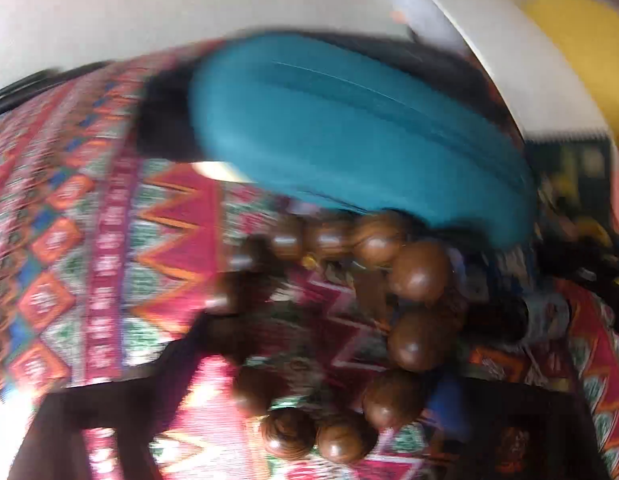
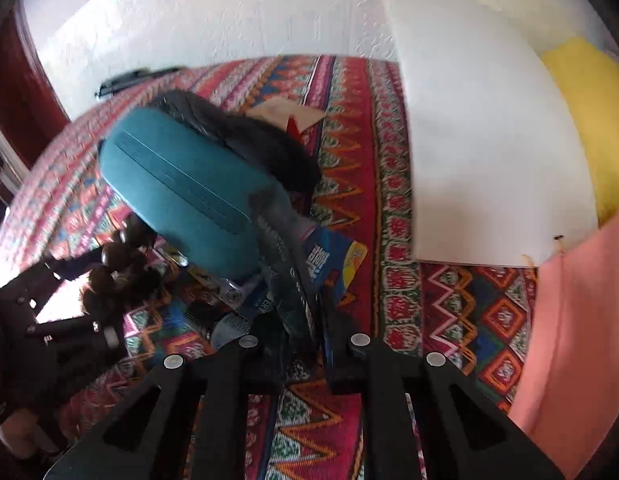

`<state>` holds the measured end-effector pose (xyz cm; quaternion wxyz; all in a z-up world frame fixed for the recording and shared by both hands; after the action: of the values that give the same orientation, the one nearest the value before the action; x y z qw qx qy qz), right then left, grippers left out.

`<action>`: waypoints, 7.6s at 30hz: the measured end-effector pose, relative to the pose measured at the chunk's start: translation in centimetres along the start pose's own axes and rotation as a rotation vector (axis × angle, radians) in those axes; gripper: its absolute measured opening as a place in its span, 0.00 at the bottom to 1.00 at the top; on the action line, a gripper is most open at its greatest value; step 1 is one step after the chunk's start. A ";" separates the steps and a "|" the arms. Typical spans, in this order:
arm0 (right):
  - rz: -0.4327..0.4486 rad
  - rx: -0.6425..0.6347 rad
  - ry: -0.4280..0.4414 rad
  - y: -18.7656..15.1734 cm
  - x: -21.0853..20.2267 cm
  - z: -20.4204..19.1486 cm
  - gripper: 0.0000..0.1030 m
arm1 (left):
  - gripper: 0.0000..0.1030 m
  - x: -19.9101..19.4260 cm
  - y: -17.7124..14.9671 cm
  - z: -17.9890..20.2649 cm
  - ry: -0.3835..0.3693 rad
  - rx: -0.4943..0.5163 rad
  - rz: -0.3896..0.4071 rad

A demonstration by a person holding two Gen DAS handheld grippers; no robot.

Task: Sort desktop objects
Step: 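Grasp the wooden bead bracelet with the left tool while the right tool grasps a black item, then drop the bracelet and black item into the orange box, opening both tools, then grasp the teal case with the left tool while the right tool grasps the printed snack packet, then carry the teal case and snack packet into the orange box and release both, then grasp the black cloth with the left tool while the right tool grasps the small dark bottle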

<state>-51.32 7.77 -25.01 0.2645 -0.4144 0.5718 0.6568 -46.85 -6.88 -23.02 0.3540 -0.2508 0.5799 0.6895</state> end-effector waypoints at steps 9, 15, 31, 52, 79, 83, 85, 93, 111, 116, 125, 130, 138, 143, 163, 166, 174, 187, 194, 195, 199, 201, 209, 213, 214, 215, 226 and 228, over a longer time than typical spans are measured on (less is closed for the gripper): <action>0.184 0.116 0.102 0.1 -10.7 1.8 0.12 | 0.17 -9.2 -1.6 1.7 -0.071 -0.025 0.155; 0.306 0.173 0.164 -0.1 -18.1 2.7 0.13 | 0.17 -16.3 -1.6 5.9 -0.114 0.053 0.245; 0.570 0.299 0.157 -3.6 -33.2 11.2 0.13 | 0.17 -27.6 0.5 22.4 -0.270 0.265 0.389; 0.474 0.538 -0.223 -8.4 -32.0 27.1 0.99 | 0.88 -14.3 -2.0 36.3 -0.378 0.293 -0.093; -0.122 0.195 -0.054 -0.4 3.9 2.9 0.82 | 0.96 -1.7 -0.3 5.5 0.120 0.716 -0.075; -0.105 0.127 -0.087 0.5 4.8 2.9 0.69 | 1.00 2.2 -0.3 7.1 0.100 0.889 -0.128; -0.099 0.128 -0.060 0.5 4.4 3.1 0.46 | 0.98 2.7 0.3 7.3 0.061 0.867 -0.151; -0.037 0.267 0.134 0.1 -0.7 5.1 0.46 | 0.70 -0.9 -0.8 6.3 0.021 0.625 -0.217; 0.259 0.241 0.224 -1.9 -18.5 6.2 0.46 | 0.50 -10.7 -4.7 8.1 -0.094 0.300 -0.144; 0.259 0.257 0.222 -2.3 -18.9 7.3 0.46 | 0.99 -7.4 -5.2 11.0 -0.019 0.355 -0.179; 0.304 0.287 0.217 -2.3 -20.3 9.4 0.46 | 0.64 -3.0 -6.9 8.4 -0.009 0.159 -0.223; 0.354 0.334 0.226 -2.1 -22.1 11.2 0.46 | 0.64 -7.2 -8.1 9.0 -0.061 0.152 -0.168; 0.443 0.398 0.194 -3.1 -26.4 14.7 0.46 | 0.64 -13.5 -12.1 9.3 -0.182 0.058 -0.113; 0.500 0.439 0.170 -3.8 -29.2 17.0 0.46 | 0.64 -17.1 -11.8 12.2 -0.253 0.079 -0.061; 0.594 0.577 -0.048 -8.5 -34.7 29.0 1.00 | 0.95 -21.7 2.1 35.9 -0.477 0.270 0.181; 0.600 0.569 -0.050 -8.1 -34.6 28.5 1.00 | 0.99 -22.4 3.0 33.4 -0.427 0.247 0.246; 0.539 0.469 0.007 -5.0 -31.5 22.2 1.00 | 0.99 -17.1 1.1 19.4 -0.192 0.052 0.133; 0.088 0.102 0.133 -3.1 -10.9 0.8 0.99 | 0.99 -11.5 -2.3 -1.5 -0.024 -0.278 0.029; 0.051 -0.055 0.088 -2.6 -5.4 -1.4 0.95 | 0.99 -4.8 1.6 -4.5 -0.248 -0.557 -0.054; 0.046 -0.078 0.081 -2.5 -4.7 -1.7 0.95 | 0.99 -3.6 2.2 -4.1 -0.274 -0.582 -0.072; 0.025 -0.167 0.055 -2.3 -1.5 -2.9 0.89 | 0.99 1.3 4.7 -2.5 -0.375 -0.647 -0.134; 0.014 -0.212 0.042 -2.1 0.0 -3.5 0.71 | 0.99 4.0 5.7 -2.4 -0.384 -0.692 -0.161; -0.025 -0.237 0.082 -2.8 -1.3 -2.4 0.25 | 0.41 6.8 9.0 -2.3 -0.393 -0.740 -0.078; -0.032 -0.150 0.147 -3.1 -2.2 -1.3 0.25 | 0.31 3.3 8.5 -1.9 -0.432 -0.700 -0.022; -0.029 -0.122 0.173 -3.1 -2.7 -1.0 0.25 | 0.27 2.0 8.4 -1.8 -0.438 -0.687 -0.001; -0.022 -0.093 0.202 -3.1 -3.3 -0.9 0.25 | 0.18 0.4 8.2 -1.8 -0.442 -0.674 0.024; 0.113 0.153 0.511 -2.8 -13.1 -0.2 0.25 | 0.12 -16.0 5.3 -1.2 -0.414 -0.502 0.208; 0.164 0.172 0.518 -2.6 -15.3 0.4 0.25 | 0.23 -15.9 4.2 -1.2 -0.370 -0.494 0.168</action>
<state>-41.42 10.61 -13.43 0.0895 -0.4967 0.7055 0.4975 -40.24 -11.51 -8.61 0.3237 -0.1506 0.3393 0.8703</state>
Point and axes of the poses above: each gripper's, at about its wrist camera, not at the fingertips, and x roughly the way its jaws point, z to its right, y to its top, the point moved 7 cm from there along x, roughly the way its jaws point, and after that the axes turned 6 degrees about -y, right-handed, at the moved point
